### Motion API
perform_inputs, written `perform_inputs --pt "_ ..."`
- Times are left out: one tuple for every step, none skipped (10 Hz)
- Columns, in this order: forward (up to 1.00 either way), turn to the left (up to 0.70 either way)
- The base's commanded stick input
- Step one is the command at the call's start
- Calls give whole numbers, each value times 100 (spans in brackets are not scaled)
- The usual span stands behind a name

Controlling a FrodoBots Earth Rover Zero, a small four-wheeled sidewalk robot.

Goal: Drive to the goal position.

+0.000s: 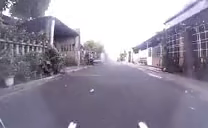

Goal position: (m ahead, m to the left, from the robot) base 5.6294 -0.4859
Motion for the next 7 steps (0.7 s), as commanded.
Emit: perform_inputs --pt "70 0" --pt "70 0" --pt "70 0" --pt "70 0" --pt "70 0" --pt "70 0" --pt "70 -10"
